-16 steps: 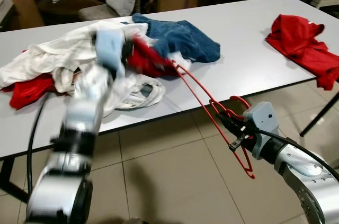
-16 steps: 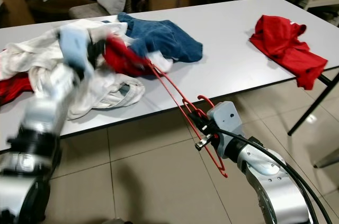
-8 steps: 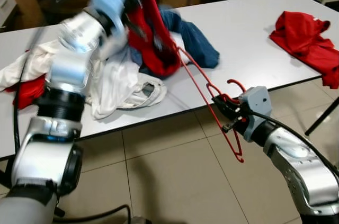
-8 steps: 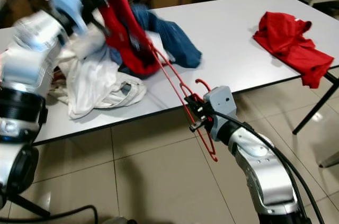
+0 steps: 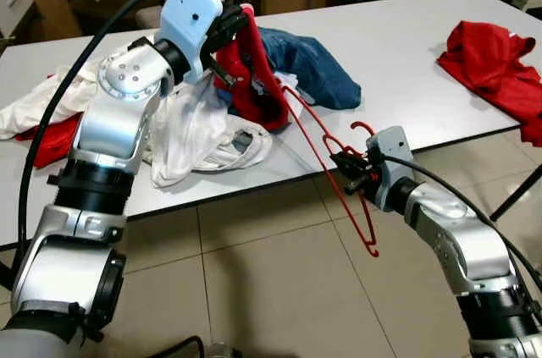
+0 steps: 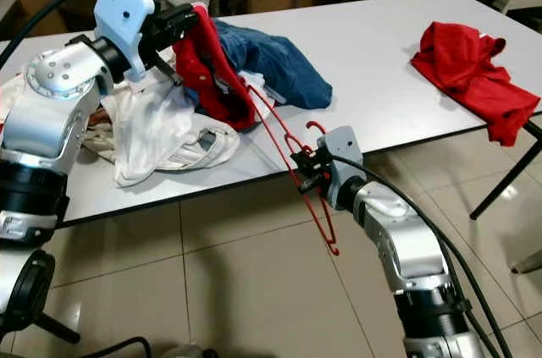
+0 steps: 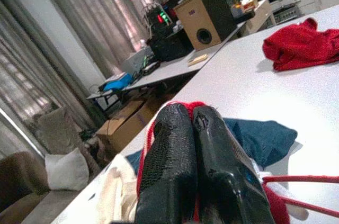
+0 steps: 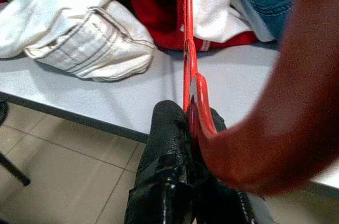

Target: Hang hanger

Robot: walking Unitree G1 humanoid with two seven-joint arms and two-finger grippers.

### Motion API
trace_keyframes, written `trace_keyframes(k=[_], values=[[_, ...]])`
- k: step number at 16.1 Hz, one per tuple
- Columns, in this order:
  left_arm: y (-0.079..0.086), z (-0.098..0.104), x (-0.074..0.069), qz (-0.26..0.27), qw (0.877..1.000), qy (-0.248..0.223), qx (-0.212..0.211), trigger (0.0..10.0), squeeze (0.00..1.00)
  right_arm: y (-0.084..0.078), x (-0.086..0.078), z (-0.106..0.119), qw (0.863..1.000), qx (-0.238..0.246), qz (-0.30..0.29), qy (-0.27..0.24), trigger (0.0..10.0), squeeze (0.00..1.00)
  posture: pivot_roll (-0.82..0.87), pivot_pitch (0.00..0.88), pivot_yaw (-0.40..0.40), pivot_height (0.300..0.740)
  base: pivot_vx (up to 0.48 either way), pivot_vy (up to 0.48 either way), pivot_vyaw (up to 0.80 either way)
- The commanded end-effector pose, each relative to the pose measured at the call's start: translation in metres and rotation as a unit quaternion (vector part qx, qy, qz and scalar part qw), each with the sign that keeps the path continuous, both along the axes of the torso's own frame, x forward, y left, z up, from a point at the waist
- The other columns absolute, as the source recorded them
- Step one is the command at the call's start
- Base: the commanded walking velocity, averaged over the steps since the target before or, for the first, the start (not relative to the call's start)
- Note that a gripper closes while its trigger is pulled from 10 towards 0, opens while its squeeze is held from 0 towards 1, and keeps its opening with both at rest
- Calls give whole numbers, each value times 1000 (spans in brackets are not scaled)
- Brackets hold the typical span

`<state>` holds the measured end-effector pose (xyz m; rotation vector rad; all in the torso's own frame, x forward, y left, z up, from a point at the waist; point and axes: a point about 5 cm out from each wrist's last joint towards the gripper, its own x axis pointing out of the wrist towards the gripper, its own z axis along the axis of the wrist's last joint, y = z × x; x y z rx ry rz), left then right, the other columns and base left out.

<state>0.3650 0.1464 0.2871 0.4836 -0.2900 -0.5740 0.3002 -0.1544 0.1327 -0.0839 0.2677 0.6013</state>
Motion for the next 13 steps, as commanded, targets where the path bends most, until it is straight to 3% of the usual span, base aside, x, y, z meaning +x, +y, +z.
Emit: trace_keyframes(k=[1, 3, 6, 10, 13], values=[[4, 10, -3, 6, 1000, -19, -3, 0, 0, 2, -1, 3, 1000, 6, 30, 6, 10000, 0, -111, 0, 25, 740, 0, 0, 0], [2, 8, -4, 5, 1000, -16, -4, 0, 0, 3, -3, 4, 999, 3, 50, 2, 10000, 0, -107, 0, 18, 740, 0, 0, 0], [1, 2, 0, 26, 1000, -7, -8, 0, 0, 9, -19, 20, 992, 32, 116, -36, 10000, 0, -123, 0, 21, 740, 0, 0, 0], [-1, -4, 3, 36, 999, 0, -6, 0, 0, 3, -35, 10, 995, 20, 99, -11, 10000, 0, -142, 0, 35, 740, 0, 0, 0], [0, -4, 4, 40, 999, 0, -8, 0, 0, -1, -38, 5, 997, 20, 80, 4, 10000, 0, -139, 0, 33, 740, 0, 0, 0]])
